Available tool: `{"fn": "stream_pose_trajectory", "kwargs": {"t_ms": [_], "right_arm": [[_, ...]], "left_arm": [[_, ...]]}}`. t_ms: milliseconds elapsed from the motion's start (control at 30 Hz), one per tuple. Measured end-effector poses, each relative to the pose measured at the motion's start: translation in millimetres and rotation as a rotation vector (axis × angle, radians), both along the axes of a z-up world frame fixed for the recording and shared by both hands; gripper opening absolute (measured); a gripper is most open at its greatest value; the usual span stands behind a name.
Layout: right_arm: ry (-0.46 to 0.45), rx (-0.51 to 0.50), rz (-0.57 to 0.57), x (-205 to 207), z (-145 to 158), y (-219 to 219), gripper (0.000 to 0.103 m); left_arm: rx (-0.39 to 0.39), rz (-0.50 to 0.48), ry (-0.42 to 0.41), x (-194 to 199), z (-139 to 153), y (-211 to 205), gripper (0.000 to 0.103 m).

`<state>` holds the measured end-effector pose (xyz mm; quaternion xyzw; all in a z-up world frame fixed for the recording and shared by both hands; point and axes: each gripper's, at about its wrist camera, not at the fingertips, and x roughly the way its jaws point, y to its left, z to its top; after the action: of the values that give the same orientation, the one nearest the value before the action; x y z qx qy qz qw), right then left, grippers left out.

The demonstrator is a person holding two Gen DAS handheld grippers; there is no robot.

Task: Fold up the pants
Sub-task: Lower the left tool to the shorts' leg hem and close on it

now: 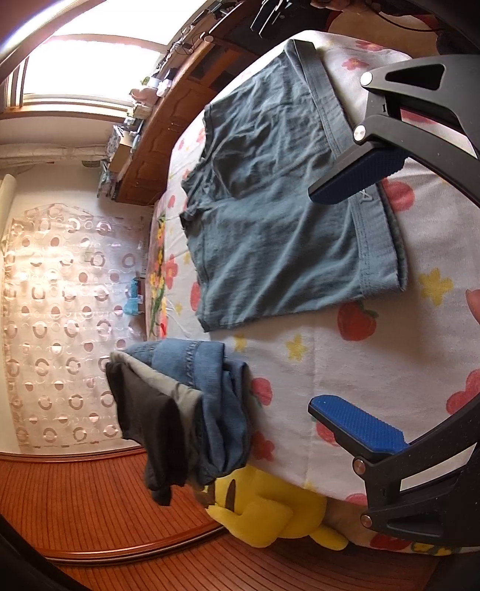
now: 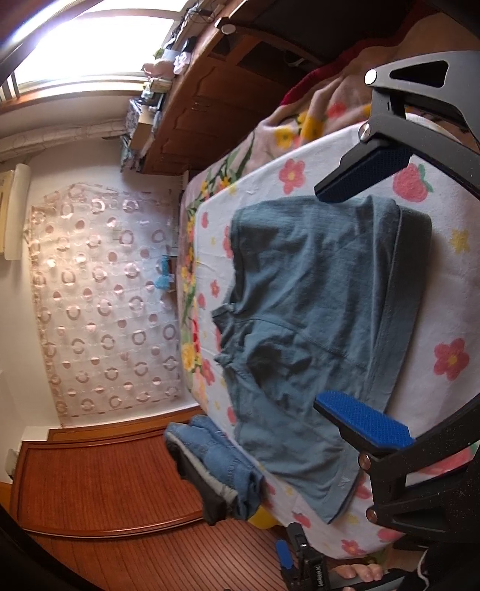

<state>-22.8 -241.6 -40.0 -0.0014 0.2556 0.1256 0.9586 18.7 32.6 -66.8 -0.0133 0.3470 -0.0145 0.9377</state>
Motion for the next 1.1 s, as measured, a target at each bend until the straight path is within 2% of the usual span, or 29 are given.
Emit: {"fn": "stream_pose_trajectory", "kwargs": {"t_ms": [267,433,633,800,967,1100], "right_arm": [[0.081,-0.012,0.030,10.5,-11.7,-6.9,0.074],[0.115,-0.031,0.041,12.0,-16.0,-10.8,0.067],[0.137,-0.056,0.040,1.7,-19.5,-20.4,0.067],[0.119,-0.112,0.040,-9.3,-17.2,-21.0,0.067],[0.122,-0.096,0.044,-23.4,-11.7,-33.2,0.067],[0.115,-0.095,0.043,-31.7,-12.0,-37.4,0.067]], "left_arm": [[-0.012,-0.020,0.056,3.8,-21.6,5.2,0.103],[-0.029,-0.034,0.069,3.4,-29.4,9.0,0.102],[-0.052,-0.055,0.097,0.4,-36.9,13.5,0.090],[-0.065,-0.075,0.107,-3.1,-40.6,14.5,0.080],[-0.096,-0.095,0.114,-8.5,-43.9,15.4,0.057],[-0.112,-0.106,0.125,-10.5,-47.1,15.4,0.048]]}}
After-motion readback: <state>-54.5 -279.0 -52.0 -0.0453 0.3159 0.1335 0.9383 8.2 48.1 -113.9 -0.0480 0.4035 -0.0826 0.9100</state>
